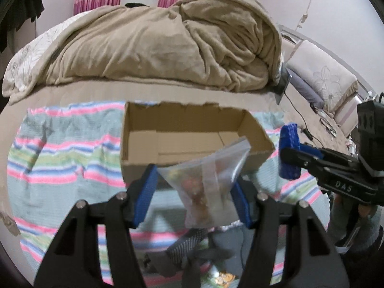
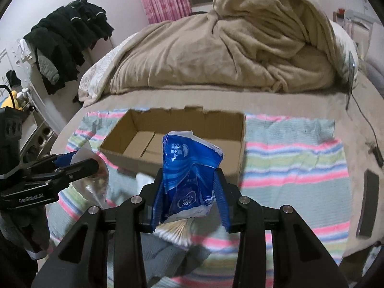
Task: Organize objects
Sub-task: 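Lower both held bags into the cardboard box and open both tools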
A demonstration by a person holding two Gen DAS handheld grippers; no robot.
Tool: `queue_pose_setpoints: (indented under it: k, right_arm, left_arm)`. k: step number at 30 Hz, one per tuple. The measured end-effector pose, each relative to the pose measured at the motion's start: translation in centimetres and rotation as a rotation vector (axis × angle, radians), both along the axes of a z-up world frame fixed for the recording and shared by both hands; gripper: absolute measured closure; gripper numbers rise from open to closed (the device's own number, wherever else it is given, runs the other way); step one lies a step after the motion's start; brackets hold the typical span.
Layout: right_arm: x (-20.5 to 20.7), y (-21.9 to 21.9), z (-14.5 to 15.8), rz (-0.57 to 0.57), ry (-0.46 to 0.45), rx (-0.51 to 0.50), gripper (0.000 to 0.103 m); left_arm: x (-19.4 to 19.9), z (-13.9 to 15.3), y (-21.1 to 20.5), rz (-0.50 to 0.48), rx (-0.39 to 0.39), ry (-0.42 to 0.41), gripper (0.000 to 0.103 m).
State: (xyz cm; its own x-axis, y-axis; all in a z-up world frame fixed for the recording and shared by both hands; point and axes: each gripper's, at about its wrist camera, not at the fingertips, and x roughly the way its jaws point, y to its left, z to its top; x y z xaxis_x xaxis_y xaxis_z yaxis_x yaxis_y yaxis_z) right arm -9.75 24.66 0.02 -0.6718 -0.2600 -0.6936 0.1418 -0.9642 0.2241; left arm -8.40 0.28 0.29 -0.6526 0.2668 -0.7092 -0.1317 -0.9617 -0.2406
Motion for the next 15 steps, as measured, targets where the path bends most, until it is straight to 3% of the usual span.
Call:
queue_pose_setpoints:
  k: [9,15]
  right_arm:
    - [-4.0,1.2,0.3,-0.021,0.015,0.027,0.062]
    - [-6.6,1.5,-1.2,-0.023,-0.029,0.026,0.061]
  left_arm:
    - [-4.3,1.1,1.2,-0.007,0.003,0.048,0.043]
    - [-8.1,-0.8,2.7,-0.015,0.004,0.02,0.042]
